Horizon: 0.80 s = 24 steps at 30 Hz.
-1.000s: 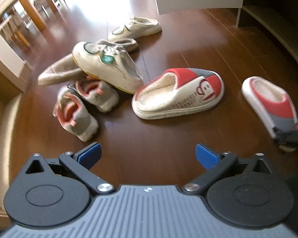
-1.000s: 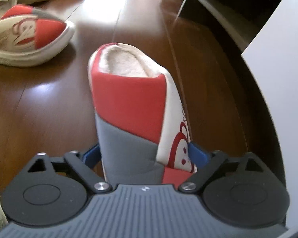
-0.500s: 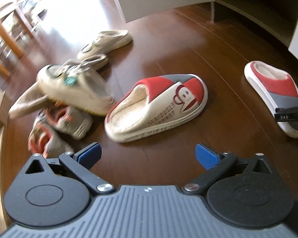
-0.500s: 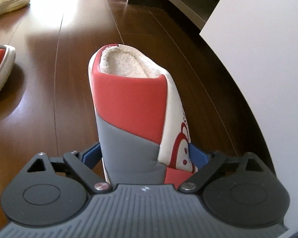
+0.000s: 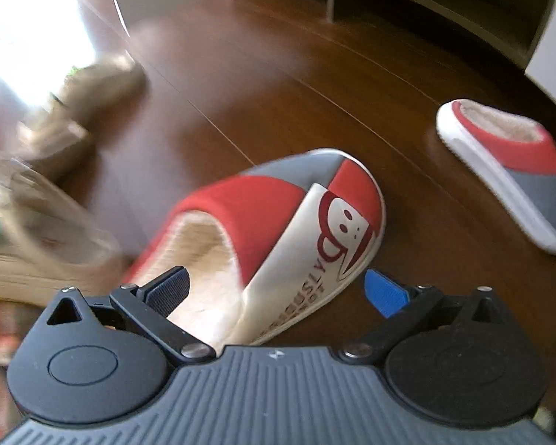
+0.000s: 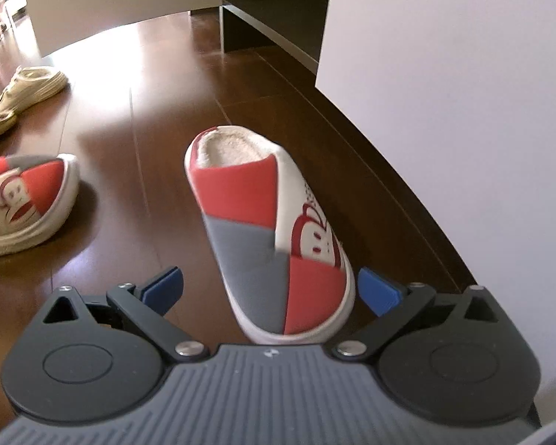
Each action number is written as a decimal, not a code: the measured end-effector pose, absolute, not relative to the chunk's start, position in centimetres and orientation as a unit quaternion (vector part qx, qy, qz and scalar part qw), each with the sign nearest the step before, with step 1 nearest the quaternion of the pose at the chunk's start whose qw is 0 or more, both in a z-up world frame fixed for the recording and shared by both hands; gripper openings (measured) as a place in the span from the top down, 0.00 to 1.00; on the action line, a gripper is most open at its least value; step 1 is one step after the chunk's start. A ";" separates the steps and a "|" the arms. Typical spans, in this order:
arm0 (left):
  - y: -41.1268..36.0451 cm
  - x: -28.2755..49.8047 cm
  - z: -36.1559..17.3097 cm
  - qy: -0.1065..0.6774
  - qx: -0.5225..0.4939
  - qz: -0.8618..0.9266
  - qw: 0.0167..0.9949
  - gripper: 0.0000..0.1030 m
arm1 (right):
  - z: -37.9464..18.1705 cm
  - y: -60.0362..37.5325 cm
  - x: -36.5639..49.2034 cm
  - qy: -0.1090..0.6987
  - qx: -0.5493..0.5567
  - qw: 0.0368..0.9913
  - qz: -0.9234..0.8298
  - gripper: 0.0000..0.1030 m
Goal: Organize scattered shoes
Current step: 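Carry the red-grey slipper to the cabinet and set it down, then grasp the second red-grey slipper and place it beside the first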
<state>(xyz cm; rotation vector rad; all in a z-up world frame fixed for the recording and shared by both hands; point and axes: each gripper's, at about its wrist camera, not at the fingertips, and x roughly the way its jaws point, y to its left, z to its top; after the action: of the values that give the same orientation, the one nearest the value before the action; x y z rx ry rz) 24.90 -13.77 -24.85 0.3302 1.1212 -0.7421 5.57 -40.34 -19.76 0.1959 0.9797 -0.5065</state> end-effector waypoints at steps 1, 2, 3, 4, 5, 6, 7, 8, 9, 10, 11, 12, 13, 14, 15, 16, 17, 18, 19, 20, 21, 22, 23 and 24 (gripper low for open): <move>-13.6 26.2 -25.8 0.538 0.118 -0.358 0.754 0.11 | -19.8 -40.3 5.4 0.466 0.093 0.846 -0.242 0.03; -13.4 27.0 -26.3 0.548 0.094 -0.370 0.745 0.25 | -19.8 -40.4 5.2 0.468 0.092 0.845 -0.243 0.03; -13.3 27.8 -26.8 0.557 0.065 -0.386 0.733 0.41 | -19.8 -40.4 5.0 0.469 0.092 0.844 -0.244 0.03; -13.3 28.4 -27.0 0.558 0.048 -0.407 0.722 0.52 | -19.8 -40.4 4.8 0.471 0.092 0.842 -0.246 0.03; -13.6 28.3 -26.8 0.550 0.055 -0.425 0.717 0.54 | -19.8 -40.4 4.6 0.472 0.092 0.841 -0.247 0.03; -13.9 28.2 -26.6 0.541 0.061 -0.444 0.711 0.63 | -19.8 -40.4 4.4 0.474 0.092 0.840 -0.248 0.03; -14.3 27.9 -26.3 0.531 0.075 -0.464 0.705 0.72 | -19.8 -40.4 4.1 0.475 0.091 0.839 -0.250 0.03; -14.8 27.3 -25.8 0.517 0.099 -0.487 0.697 0.77 | -19.8 -40.4 3.9 0.476 0.091 0.838 -0.251 0.03; -15.4 26.4 -25.2 0.501 0.128 -0.516 0.683 0.80 | -19.8 -40.4 3.7 0.478 0.091 0.836 -0.252 0.03; -16.0 25.5 -24.4 0.486 0.153 -0.544 0.667 0.80 | -19.8 -40.4 3.5 0.479 0.091 0.835 -0.254 0.03; -16.5 24.7 -23.9 0.475 0.171 -0.566 0.651 0.80 | -19.8 -40.4 3.3 0.481 0.090 0.834 -0.255 0.03; -17.3 23.5 -23.1 0.462 0.201 -0.600 0.621 0.80 | -19.8 -40.5 3.1 0.482 0.090 0.833 -0.256 0.03; -18.2 22.1 -22.4 0.449 0.232 -0.632 0.588 0.80 | -19.9 -40.5 2.9 0.484 0.090 0.832 -0.258 0.03; -18.9 20.8 -22.0 0.436 0.259 -0.654 0.561 0.80 | -19.9 -40.5 2.7 0.484 0.092 0.831 -0.258 0.03; -19.7 19.3 -21.5 0.418 0.290 -0.680 0.528 0.80 | -19.8 -40.6 2.4 0.483 0.097 0.831 -0.259 0.03; -20.6 17.8 -21.1 0.402 0.317 -0.704 0.492 0.79 | -19.8 -40.7 2.2 0.482 0.102 0.831 -0.259 0.03; -21.3 16.8 -21.0 0.393 0.334 -0.718 0.467 0.77 | -19.8 -40.8 1.9 0.482 0.107 0.830 -0.259 0.03; -22.2 15.5 -20.9 0.382 0.359 -0.730 0.438 0.65 | -19.8 -40.9 1.6 0.481 0.110 0.831 -0.257 0.03; -23.0 14.4 -21.0 0.374 0.383 -0.735 0.416 0.58 | -19.7 -41.0 1.4 0.480 0.112 0.833 -0.252 0.03; -23.4 14.2 -21.2 0.375 0.394 -0.731 0.413 0.54 | -19.5 -41.0 1.2 0.479 0.114 0.835 -0.244 0.03; -23.9 13.9 -21.5 0.377 0.407 -0.722 0.413 0.52 | -19.2 -41.1 0.9 0.476 0.117 0.841 -0.231 0.03; -24.2 14.0 -21.6 0.383 0.410 -0.713 0.421 0.52 | -19.0 -41.1 0.7 0.470 0.123 0.848 -0.211 0.03; -24.1 14.4 -21.5 0.396 0.401 -0.703 0.433 0.52 | -18.7 -41.1 0.4 0.464 0.130 0.856 -0.188 0.02; -23.5 15.3 -21.2 0.420 0.375 -0.693 0.450 0.52 | -18.5 -41.1 0.3 0.460 0.136 0.862 -0.164 0.01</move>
<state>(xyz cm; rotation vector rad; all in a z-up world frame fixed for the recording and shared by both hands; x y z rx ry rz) 15.25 -23.52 -21.18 0.9260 1.0382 -1.7133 0.26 -41.06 -18.51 0.2847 0.9646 -0.3433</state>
